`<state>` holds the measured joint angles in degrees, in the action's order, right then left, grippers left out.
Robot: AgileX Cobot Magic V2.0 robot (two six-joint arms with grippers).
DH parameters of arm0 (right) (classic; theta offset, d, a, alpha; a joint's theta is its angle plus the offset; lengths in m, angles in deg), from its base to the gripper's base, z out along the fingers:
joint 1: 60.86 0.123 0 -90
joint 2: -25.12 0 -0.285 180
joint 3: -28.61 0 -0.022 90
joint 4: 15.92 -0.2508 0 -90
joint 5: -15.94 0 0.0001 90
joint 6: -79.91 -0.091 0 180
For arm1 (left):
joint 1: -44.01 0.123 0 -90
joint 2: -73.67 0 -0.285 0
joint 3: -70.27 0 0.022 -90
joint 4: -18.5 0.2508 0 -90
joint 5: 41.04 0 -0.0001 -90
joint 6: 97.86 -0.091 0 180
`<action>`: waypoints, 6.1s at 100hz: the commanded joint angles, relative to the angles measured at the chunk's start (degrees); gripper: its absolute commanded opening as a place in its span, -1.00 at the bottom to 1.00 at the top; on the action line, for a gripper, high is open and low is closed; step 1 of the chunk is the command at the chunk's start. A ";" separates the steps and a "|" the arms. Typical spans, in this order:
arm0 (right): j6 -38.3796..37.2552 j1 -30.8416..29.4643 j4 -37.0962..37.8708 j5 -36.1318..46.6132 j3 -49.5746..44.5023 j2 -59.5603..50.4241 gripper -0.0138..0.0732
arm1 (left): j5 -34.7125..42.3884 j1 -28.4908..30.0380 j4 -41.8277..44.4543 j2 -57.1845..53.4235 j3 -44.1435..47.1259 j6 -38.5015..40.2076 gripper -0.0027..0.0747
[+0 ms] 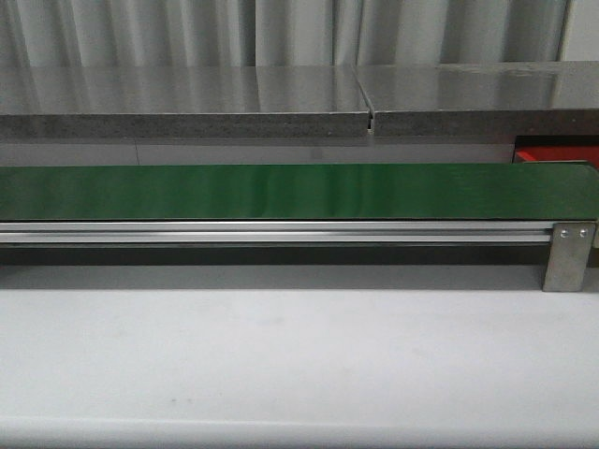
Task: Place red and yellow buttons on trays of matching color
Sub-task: 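Move the left gripper over a red button in the cluster, then grasp the red button and set it on the belt, open left gripper, then move the left gripper over a yellow button in the cluster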
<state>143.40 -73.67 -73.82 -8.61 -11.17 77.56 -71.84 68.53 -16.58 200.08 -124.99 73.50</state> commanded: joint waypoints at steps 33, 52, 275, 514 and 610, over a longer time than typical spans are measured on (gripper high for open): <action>0.11 0.13 -1.21 2.29 1.66 -0.39 -0.95 | 3.18 0.10 -2.18 2.93 -7.70 2.82 0.67; 0.11 0.13 -1.21 2.29 1.66 -0.39 -0.95 | 2.67 0.10 -2.18 5.86 -10.34 5.04 0.67; 0.11 0.13 -1.21 2.29 1.66 -0.39 -0.95 | -20.27 -8.49 15.52 -11.88 -17.04 4.80 -0.98; 0.11 0.13 -1.21 2.29 1.66 -0.39 -0.95 | 3.90 2.36 15.13 -2.77 -3.27 -4.27 0.64; 0.11 0.13 -1.21 2.29 1.66 -0.39 -0.95 | 2.10 2.36 15.54 13.89 -22.69 -4.27 -0.14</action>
<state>143.40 -73.67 -73.82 -8.61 -11.17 77.56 -72.84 70.86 -0.35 217.95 -145.39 69.17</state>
